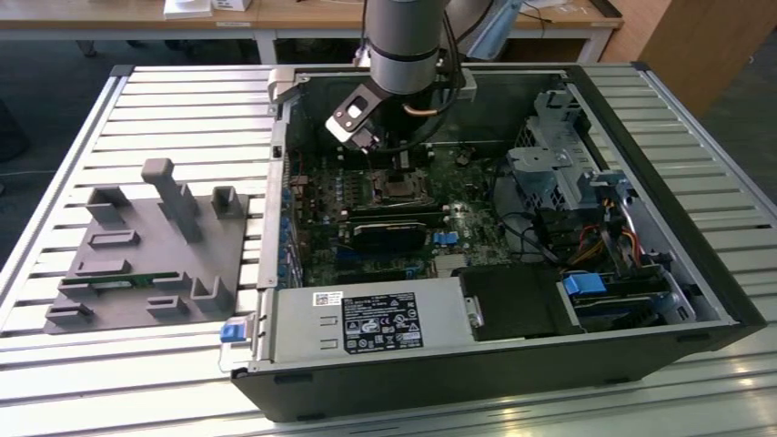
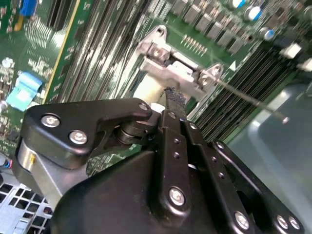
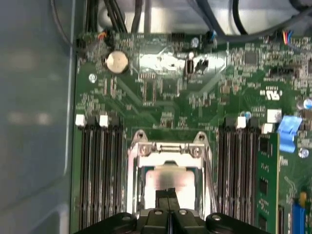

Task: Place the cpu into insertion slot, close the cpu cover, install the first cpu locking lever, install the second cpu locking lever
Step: 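Close the cpu cover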

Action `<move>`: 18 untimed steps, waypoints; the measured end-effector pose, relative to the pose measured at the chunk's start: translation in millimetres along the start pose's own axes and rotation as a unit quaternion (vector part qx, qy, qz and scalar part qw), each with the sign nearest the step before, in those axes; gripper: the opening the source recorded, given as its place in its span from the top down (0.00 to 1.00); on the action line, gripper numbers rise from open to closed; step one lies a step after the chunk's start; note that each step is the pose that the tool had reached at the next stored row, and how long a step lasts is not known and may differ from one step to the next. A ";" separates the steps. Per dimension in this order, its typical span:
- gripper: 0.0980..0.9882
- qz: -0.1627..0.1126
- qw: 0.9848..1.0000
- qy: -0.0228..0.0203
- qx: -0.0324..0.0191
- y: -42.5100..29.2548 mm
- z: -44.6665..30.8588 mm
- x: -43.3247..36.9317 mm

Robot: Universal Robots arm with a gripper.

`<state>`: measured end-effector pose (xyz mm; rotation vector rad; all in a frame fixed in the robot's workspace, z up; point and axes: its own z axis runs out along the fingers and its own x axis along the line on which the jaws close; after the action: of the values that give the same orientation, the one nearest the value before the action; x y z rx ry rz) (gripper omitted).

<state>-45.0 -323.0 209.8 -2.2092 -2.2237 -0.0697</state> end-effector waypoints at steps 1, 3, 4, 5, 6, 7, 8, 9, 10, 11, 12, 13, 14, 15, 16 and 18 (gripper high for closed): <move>0.99 0.000 1.000 0.000 0.000 -1.6 0.0 0.0; 0.99 0.000 1.000 0.000 0.000 -4.5 0.3 0.1; 0.99 0.000 1.000 0.000 0.000 -5.8 0.7 0.0; 0.99 0.000 1.000 0.000 0.000 -6.9 1.4 0.0; 0.99 0.000 1.000 0.000 0.000 -7.8 2.3 0.0; 0.99 0.000 1.000 0.000 0.000 -8.4 3.7 0.0; 0.99 0.000 1.000 0.000 0.000 -8.8 5.1 -0.1; 0.99 0.000 1.000 0.000 0.000 -8.9 6.5 -0.1; 0.99 0.000 1.000 0.000 0.000 -8.9 7.6 -0.2; 0.99 0.000 1.000 0.000 0.000 -8.9 8.2 -0.2; 0.99 0.000 1.000 0.000 0.000 -9.0 8.7 -0.2; 0.99 0.000 1.000 0.000 0.000 -9.0 9.1 -0.3; 0.99 0.000 1.000 0.000 0.000 -9.1 9.4 -0.3; 0.99 0.000 1.000 0.000 0.000 -9.0 9.7 -0.3; 0.99 0.000 1.000 0.000 0.000 -8.7 9.9 -0.3; 0.99 0.000 1.000 0.000 0.000 -7.9 10.2 -0.3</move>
<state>-52.6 -323.0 199.4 -2.2091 -2.2237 -0.0693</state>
